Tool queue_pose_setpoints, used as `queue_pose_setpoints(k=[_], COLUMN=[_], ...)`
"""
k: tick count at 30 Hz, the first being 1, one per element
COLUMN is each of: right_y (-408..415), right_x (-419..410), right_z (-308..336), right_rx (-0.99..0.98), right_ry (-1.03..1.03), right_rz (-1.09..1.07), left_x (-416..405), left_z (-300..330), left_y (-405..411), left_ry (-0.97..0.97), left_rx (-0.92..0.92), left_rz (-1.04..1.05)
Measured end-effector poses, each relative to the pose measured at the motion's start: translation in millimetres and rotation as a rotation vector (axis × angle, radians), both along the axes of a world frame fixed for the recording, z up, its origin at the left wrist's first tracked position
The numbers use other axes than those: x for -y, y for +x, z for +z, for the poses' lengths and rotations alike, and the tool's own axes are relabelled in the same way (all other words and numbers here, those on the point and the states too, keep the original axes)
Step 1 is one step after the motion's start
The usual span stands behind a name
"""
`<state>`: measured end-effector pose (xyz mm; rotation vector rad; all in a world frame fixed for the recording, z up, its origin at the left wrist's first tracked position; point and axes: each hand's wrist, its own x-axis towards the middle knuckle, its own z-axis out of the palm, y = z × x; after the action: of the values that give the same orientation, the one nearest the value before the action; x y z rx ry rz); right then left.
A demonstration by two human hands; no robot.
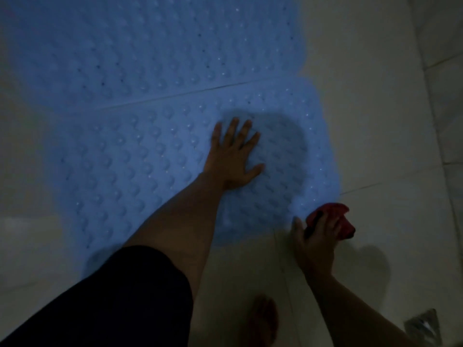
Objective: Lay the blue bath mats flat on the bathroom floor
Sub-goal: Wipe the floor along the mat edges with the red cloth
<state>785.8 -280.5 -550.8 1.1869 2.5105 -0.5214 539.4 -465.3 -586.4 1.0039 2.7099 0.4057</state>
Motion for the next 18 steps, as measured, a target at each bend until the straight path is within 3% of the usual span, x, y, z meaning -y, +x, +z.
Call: queue_pose_setpoints(k=[3, 8, 11, 14, 18], right_y=[18, 30, 37, 48, 68], right_x=[32, 113, 158, 181, 185], right_z=[0, -3, 3, -1, -11], right_rx=[0.092, 0.143, 0.085, 0.052, -0.002], right_ry=[0.012, 0.089, 0.098, 0.080, 0.112], right_rz=[0.101, 0.238, 0.359, 0.519, 0.881], left_x=[24, 127, 180, 199, 202], left_z=[14, 27, 25, 16, 11], left_y=[4, 84, 141, 172, 174], left_ry=[0.088, 0.033, -0.103, -0.203, -0.077], left_rx=[0.017, -0.087, -0.035, 0.090, 0.100], left_rz=[0.077, 0.609, 0.870, 0.890, 0.891])
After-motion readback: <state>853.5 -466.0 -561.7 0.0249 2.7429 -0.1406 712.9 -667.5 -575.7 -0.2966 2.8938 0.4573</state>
